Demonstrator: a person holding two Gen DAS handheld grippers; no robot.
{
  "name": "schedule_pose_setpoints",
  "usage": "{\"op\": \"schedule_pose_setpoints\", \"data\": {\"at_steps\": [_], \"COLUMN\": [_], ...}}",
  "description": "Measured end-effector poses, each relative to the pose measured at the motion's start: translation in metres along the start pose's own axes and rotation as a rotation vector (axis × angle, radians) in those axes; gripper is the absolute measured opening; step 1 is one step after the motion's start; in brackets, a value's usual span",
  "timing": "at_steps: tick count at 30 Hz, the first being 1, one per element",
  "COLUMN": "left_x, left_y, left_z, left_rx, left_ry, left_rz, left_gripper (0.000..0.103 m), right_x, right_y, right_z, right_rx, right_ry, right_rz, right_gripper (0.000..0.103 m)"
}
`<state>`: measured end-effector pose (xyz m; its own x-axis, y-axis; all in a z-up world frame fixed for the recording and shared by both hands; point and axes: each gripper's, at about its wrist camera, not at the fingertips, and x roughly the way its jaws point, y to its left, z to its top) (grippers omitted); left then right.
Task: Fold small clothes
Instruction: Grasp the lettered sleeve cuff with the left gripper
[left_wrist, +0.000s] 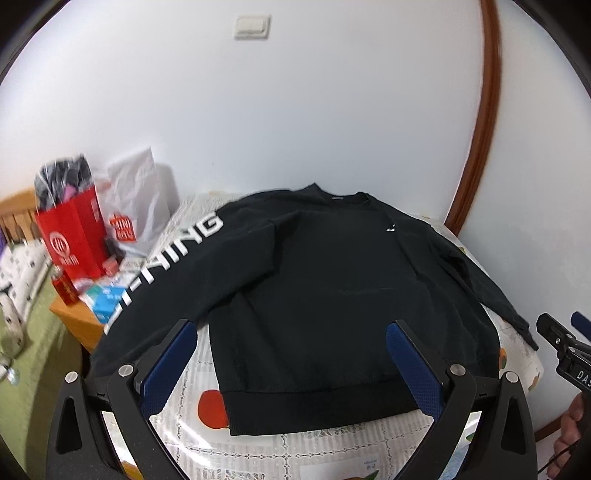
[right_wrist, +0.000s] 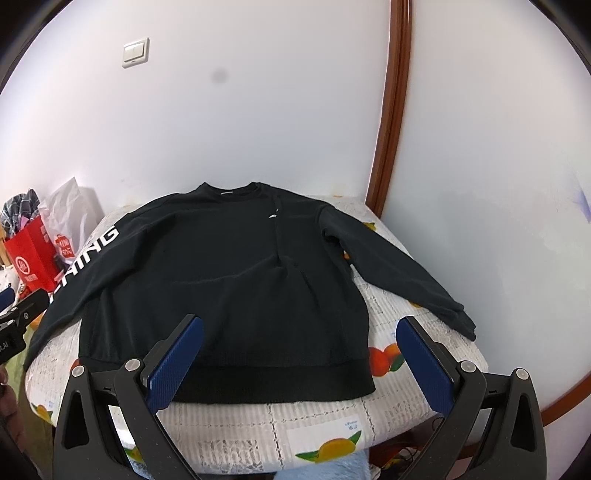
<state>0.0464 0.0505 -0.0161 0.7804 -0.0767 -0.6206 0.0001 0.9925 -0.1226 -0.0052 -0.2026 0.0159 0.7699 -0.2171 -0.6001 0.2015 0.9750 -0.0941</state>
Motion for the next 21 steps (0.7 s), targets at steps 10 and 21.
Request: {"op": "schedule_pose_setpoints", "data": {"at_steps": [10,21], "left_x": [0.070,0.119], "left_y": [0.092,0.168], "left_z": [-0.038,-0.067], "left_rx": [-0.213,-0.468], "left_ry": [0.135,0.116], "left_rz": [0.031,-0.131], "left_gripper": [0.102,0.083], "right_x": [0.060,0.094], "right_y": [0.027,0.071], "right_z": [-0.017,-0.034], "right_rx": [0.018,-0.049], "right_ry": [0.105,0.156], "right_rz": [0.039,-0.006], "right_gripper": [0.102,0.102]}}
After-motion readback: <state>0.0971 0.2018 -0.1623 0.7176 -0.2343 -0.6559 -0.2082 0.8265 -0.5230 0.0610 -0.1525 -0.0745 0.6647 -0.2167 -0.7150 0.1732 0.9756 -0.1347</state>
